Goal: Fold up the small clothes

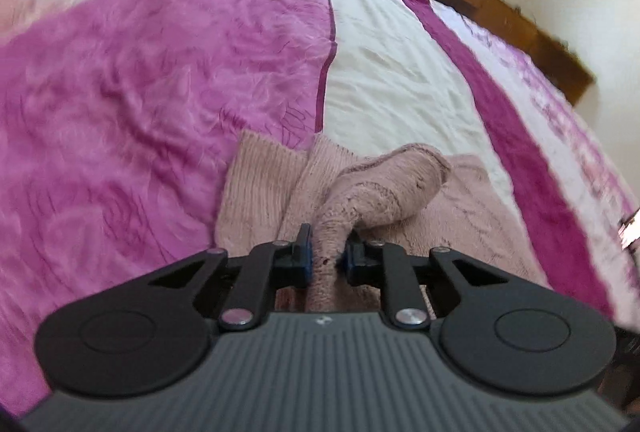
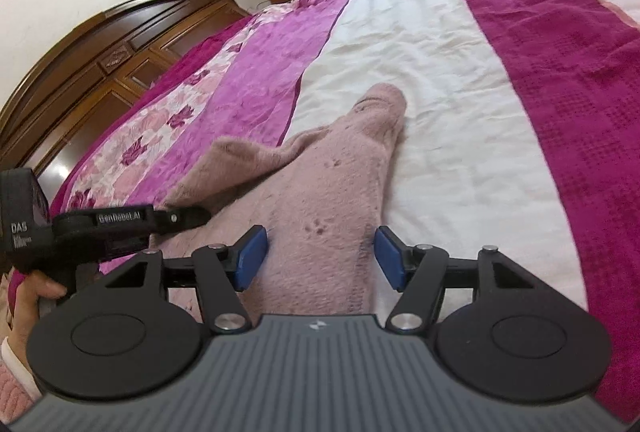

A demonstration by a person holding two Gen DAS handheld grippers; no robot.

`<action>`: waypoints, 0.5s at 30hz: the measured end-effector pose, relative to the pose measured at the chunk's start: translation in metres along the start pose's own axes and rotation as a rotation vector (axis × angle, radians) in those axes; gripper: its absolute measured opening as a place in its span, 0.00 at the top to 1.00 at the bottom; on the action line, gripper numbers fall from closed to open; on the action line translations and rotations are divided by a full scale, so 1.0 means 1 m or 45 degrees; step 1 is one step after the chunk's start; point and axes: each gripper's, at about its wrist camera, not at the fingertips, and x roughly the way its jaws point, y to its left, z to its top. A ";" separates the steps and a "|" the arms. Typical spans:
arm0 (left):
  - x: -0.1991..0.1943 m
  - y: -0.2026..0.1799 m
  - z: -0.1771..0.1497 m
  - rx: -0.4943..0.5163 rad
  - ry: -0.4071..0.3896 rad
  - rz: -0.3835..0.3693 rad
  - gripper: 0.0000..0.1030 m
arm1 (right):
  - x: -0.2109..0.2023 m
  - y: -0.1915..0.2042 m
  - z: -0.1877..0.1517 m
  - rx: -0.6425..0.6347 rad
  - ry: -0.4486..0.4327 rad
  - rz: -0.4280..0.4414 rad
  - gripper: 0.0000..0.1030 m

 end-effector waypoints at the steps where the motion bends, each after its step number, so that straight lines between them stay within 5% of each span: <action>1: 0.000 0.004 0.001 -0.047 -0.004 -0.023 0.80 | 0.001 0.001 -0.001 -0.006 -0.001 -0.006 0.34; 4: 0.001 0.013 0.005 -0.163 -0.010 -0.055 0.76 | 0.002 0.000 -0.001 -0.001 0.002 -0.004 0.34; 6: 0.001 0.012 0.008 -0.157 -0.023 -0.005 0.63 | 0.002 -0.001 -0.001 0.010 0.004 -0.004 0.34; 9: 0.005 0.007 0.012 -0.083 -0.056 0.070 0.57 | 0.003 -0.002 0.000 0.011 0.003 -0.005 0.34; 15: 0.026 0.005 0.011 -0.043 0.050 -0.076 0.57 | 0.004 -0.005 -0.002 0.016 0.004 -0.008 0.34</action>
